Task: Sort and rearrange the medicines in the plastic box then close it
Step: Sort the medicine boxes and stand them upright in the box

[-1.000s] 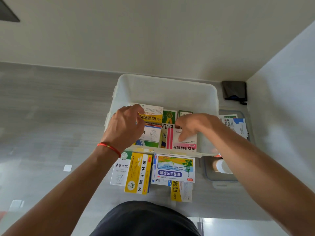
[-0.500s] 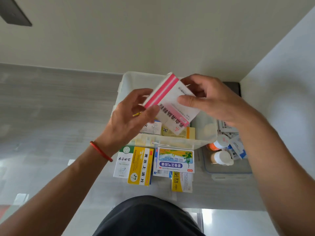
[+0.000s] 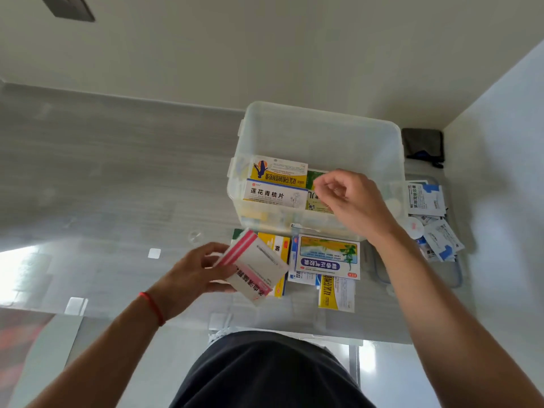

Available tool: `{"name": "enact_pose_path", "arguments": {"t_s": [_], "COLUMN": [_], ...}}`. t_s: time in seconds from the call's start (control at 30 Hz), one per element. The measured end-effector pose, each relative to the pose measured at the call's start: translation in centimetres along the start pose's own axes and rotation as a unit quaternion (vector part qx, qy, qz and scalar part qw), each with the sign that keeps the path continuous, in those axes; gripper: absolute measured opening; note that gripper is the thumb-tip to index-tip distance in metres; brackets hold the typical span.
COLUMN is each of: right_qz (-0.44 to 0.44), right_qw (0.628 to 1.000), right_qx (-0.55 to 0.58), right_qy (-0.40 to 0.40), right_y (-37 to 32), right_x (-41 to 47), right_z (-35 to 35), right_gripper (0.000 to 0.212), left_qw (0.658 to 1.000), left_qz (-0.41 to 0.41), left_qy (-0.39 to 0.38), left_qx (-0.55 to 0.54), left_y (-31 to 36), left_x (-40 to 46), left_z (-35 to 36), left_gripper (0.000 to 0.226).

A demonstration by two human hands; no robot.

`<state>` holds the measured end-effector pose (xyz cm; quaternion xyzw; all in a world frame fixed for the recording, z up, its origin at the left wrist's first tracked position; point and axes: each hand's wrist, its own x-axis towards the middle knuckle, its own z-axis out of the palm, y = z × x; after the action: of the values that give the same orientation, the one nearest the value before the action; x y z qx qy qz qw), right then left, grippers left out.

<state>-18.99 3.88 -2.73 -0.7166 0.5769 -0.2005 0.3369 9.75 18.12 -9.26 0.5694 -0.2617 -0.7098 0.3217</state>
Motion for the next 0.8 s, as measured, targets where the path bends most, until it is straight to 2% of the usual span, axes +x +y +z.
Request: {"name": "enact_pose_path", "arguments": {"t_s": [0.07, 0.2, 0.27, 0.33, 0.4, 0.47, 0.6, 0.63, 0.7, 0.8], "right_qz": [0.002, 0.033, 0.065, 0.098, 0.108, 0.1, 0.085, 0.079, 0.074, 0.086], "right_qw": [1.0, 0.998, 0.99, 0.973, 0.963, 0.973, 0.995, 0.996, 0.993, 0.967], "right_qx": [0.004, 0.049, 0.114, 0.203, 0.235, 0.198, 0.049, 0.01, -0.049, -0.136], "right_qy": [0.019, 0.035, 0.047, 0.058, 0.071, 0.064, -0.01, -0.029, -0.079, -0.196], "right_y": [0.3, 0.7, 1.0, 1.2, 1.6, 2.1, 3.1, 3.4, 4.0, 4.6], "right_x": [0.2, 0.4, 0.5, 0.4, 0.2, 0.3, 1.3, 1.6, 2.5, 4.8], "right_z": [0.3, 0.2, -0.1, -0.7, -1.5, -2.2, -3.3, -3.6, -3.8, -3.3], "right_gripper": [0.019, 0.018, 0.014, 0.011, 0.012, 0.012, 0.013, 0.016, 0.02, 0.033], "left_qw": [0.998, 0.993, 0.99, 0.988, 0.955, 0.921, 0.884, 0.861, 0.809, 0.737], "left_qz": [-0.037, -0.047, -0.057, -0.042, 0.004, 0.034, 0.051, 0.09, 0.241, 0.426], "left_qy": [0.024, 0.07, 0.099, 0.143, 0.193, 0.214, 0.218, 0.245, 0.305, 0.329], "left_qx": [-0.052, -0.08, -0.08, 0.032, 0.226, 0.323, 0.41, 0.435, 0.441, 0.409], "left_y": [-1.6, -2.7, -2.9, -3.2, -3.2, -3.0, -1.1, -0.3, 2.0, 6.4], "left_x": [1.1, 3.4, 4.3, 4.8, 4.8, 4.6, 3.6, 3.0, 1.6, 0.3], "left_z": [0.7, 2.7, 3.9, 4.7, 4.9, 4.8, 5.2, 5.5, 6.0, 7.3], "left_gripper": [0.04, 0.037, 0.032, 0.023, 0.023, 0.034, 0.04, 0.035, 0.018, 0.015]}}
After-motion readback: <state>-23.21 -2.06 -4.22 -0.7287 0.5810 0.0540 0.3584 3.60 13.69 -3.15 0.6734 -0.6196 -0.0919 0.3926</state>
